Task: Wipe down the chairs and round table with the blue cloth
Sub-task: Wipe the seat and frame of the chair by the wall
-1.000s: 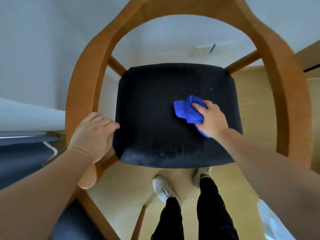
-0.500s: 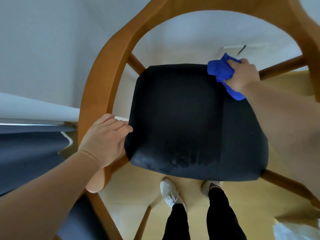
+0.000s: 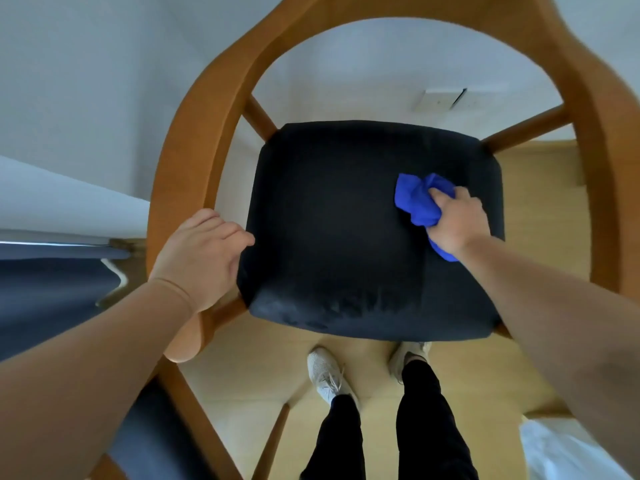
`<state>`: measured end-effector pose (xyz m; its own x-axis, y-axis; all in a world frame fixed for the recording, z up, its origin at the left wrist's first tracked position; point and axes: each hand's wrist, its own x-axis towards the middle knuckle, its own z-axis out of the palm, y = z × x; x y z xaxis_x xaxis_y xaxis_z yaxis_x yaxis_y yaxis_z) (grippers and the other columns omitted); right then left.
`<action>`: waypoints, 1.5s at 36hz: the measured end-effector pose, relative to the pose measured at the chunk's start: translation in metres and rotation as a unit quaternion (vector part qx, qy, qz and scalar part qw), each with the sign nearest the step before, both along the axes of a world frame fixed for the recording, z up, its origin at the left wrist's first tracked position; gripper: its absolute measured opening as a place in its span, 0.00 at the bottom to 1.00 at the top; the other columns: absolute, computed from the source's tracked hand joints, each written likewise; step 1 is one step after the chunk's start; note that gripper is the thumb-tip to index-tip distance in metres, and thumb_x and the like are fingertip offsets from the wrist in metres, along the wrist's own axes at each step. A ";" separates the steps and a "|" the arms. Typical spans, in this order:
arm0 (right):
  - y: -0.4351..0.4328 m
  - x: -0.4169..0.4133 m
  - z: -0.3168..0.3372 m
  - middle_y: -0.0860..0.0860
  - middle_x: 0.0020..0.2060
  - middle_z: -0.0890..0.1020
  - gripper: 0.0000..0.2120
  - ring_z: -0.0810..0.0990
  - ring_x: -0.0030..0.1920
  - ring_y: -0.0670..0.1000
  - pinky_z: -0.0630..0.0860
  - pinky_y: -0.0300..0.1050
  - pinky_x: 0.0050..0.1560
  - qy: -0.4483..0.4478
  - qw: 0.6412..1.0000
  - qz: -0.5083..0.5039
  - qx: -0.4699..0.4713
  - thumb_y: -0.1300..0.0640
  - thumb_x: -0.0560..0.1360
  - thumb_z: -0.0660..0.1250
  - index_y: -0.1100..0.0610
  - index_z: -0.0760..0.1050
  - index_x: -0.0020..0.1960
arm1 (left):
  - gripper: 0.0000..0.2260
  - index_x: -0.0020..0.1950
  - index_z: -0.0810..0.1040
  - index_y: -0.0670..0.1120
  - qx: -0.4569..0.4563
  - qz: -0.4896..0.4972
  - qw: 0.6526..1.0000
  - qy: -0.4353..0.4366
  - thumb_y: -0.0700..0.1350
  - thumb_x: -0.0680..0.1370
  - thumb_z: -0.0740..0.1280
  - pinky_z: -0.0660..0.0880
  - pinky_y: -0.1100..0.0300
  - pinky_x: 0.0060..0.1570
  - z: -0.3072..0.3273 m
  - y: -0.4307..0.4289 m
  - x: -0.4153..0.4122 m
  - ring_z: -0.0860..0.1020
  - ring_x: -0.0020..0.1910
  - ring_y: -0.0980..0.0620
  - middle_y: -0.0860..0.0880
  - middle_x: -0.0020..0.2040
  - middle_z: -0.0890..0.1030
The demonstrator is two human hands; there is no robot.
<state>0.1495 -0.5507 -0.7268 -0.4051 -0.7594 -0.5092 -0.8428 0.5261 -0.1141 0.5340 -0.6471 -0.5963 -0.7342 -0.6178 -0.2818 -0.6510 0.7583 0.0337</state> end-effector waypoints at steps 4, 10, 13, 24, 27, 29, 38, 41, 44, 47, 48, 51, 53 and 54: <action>0.059 0.034 0.007 0.58 0.65 0.67 0.35 0.71 0.54 0.65 0.75 0.56 0.56 -0.009 1.000 -0.002 0.027 0.53 0.69 0.69 0.47 0.63 0.74 | 0.13 0.52 0.81 0.45 -0.006 -0.008 1.000 -0.009 0.39 0.73 0.61 0.61 0.54 0.63 0.002 -0.001 -0.001 0.80 0.45 0.45 0.47 0.45 0.83; 0.126 0.066 0.011 0.56 0.67 0.64 0.35 0.69 0.58 0.62 0.73 0.53 0.59 -0.024 0.997 0.021 0.071 0.51 0.71 0.68 0.46 0.60 0.76 | 0.11 0.52 0.81 0.44 -0.006 -0.015 1.000 -0.006 0.36 0.71 0.67 0.61 0.53 0.62 0.004 -0.001 -0.003 0.80 0.44 0.44 0.46 0.44 0.83; 0.124 0.063 0.013 0.54 0.67 0.65 0.34 0.69 0.60 0.61 0.73 0.52 0.57 -0.030 0.998 0.008 0.055 0.51 0.72 0.68 0.46 0.61 0.75 | 0.12 0.51 0.82 0.44 -0.007 -0.014 1.000 -0.003 0.37 0.72 0.63 0.62 0.52 0.61 0.005 0.000 -0.003 0.80 0.43 0.44 0.46 0.44 0.83; 0.029 -0.018 0.022 0.60 0.66 0.68 0.33 0.71 0.58 0.68 0.74 0.59 0.57 0.002 0.994 -0.003 -0.106 0.51 0.69 0.72 0.50 0.67 0.72 | 0.16 0.52 0.82 0.44 -0.013 -0.021 1.000 -0.010 0.42 0.73 0.56 0.61 0.53 0.61 0.002 0.000 -0.002 0.80 0.44 0.45 0.47 0.44 0.83; -0.011 -0.052 0.020 0.60 0.63 0.69 0.30 0.73 0.56 0.66 0.74 0.59 0.57 0.008 0.992 0.012 -0.124 0.47 0.69 0.68 0.49 0.66 0.69 | 0.17 0.52 0.82 0.44 -0.010 -0.021 1.000 -0.006 0.43 0.72 0.55 0.61 0.53 0.62 0.002 -0.001 -0.003 0.80 0.43 0.44 0.47 0.44 0.83; -0.031 -0.068 0.020 0.60 0.61 0.70 0.28 0.74 0.52 0.66 0.75 0.58 0.55 0.032 0.992 0.022 -0.121 0.49 0.71 0.68 0.50 0.65 0.69 | 0.17 0.51 0.82 0.44 -0.005 -0.018 1.000 0.002 0.43 0.72 0.54 0.62 0.52 0.62 0.002 -0.002 -0.004 0.80 0.43 0.44 0.46 0.44 0.83; -0.055 -0.091 0.005 0.62 0.60 0.69 0.29 0.75 0.50 0.66 0.75 0.56 0.54 0.041 0.997 -0.001 -0.064 0.48 0.76 0.65 0.51 0.61 0.74 | 0.17 0.51 0.82 0.45 0.007 -0.016 1.000 0.002 0.45 0.73 0.54 0.63 0.53 0.61 0.001 -0.003 -0.002 0.80 0.44 0.46 0.47 0.45 0.83; -0.049 -0.090 0.004 0.63 0.57 0.71 0.26 0.74 0.54 0.66 0.72 0.57 0.57 0.020 0.996 -0.039 -0.076 0.49 0.76 0.66 0.53 0.65 0.71 | 0.16 0.51 0.82 0.44 0.010 -0.013 1.000 0.002 0.43 0.72 0.56 0.63 0.52 0.61 0.000 -0.003 -0.002 0.80 0.44 0.45 0.47 0.45 0.83; -0.035 -0.086 0.003 0.63 0.64 0.72 0.28 0.71 0.63 0.66 0.69 0.57 0.62 -0.001 0.993 -0.096 -0.068 0.51 0.74 0.69 0.52 0.66 0.72 | 0.15 0.51 0.82 0.44 0.008 -0.009 1.000 -0.013 0.42 0.71 0.58 0.64 0.51 0.62 -0.002 -0.003 0.000 0.80 0.44 0.44 0.47 0.45 0.83; -0.015 -0.078 0.002 0.61 0.58 0.73 0.24 0.75 0.55 0.65 0.74 0.54 0.55 -0.007 0.994 -0.087 -0.070 0.52 0.72 0.69 0.52 0.70 0.66 | 0.14 0.51 0.82 0.45 0.006 -0.010 1.000 -0.024 0.41 0.71 0.60 0.65 0.50 0.61 -0.002 -0.002 -0.001 0.79 0.44 0.44 0.47 0.44 0.83; -0.008 -0.075 0.003 0.61 0.56 0.73 0.21 0.75 0.52 0.65 0.73 0.52 0.52 -0.006 0.994 -0.082 -0.071 0.52 0.72 0.69 0.53 0.71 0.64 | 0.14 0.51 0.82 0.45 0.006 -0.010 1.000 -0.023 0.41 0.71 0.60 0.65 0.51 0.61 -0.003 -0.002 -0.001 0.79 0.44 0.44 0.47 0.44 0.83; 0.012 -0.063 0.004 0.60 0.59 0.71 0.22 0.75 0.52 0.63 0.72 0.48 0.52 -0.028 0.992 -0.100 -0.070 0.54 0.71 0.71 0.52 0.71 0.64 | 0.14 0.51 0.82 0.45 0.002 -0.009 1.000 -0.009 0.41 0.72 0.60 0.64 0.51 0.62 -0.002 -0.001 0.001 0.79 0.44 0.45 0.47 0.44 0.83; 0.029 -0.055 0.004 0.58 0.62 0.70 0.24 0.75 0.54 0.63 0.73 0.50 0.56 -0.041 0.990 -0.114 -0.070 0.55 0.70 0.71 0.50 0.70 0.65 | 0.14 0.51 0.82 0.45 -0.001 -0.007 1.000 -0.003 0.41 0.72 0.59 0.64 0.51 0.62 -0.002 -0.001 0.001 0.79 0.44 0.44 0.47 0.44 0.83; 0.038 -0.052 0.004 0.57 0.63 0.69 0.26 0.75 0.55 0.64 0.74 0.51 0.58 -0.039 0.990 -0.116 -0.069 0.54 0.70 0.72 0.49 0.70 0.66 | 0.14 0.51 0.82 0.45 -0.003 -0.006 1.000 -0.001 0.41 0.72 0.59 0.64 0.51 0.62 -0.002 -0.001 0.001 0.80 0.44 0.44 0.47 0.44 0.83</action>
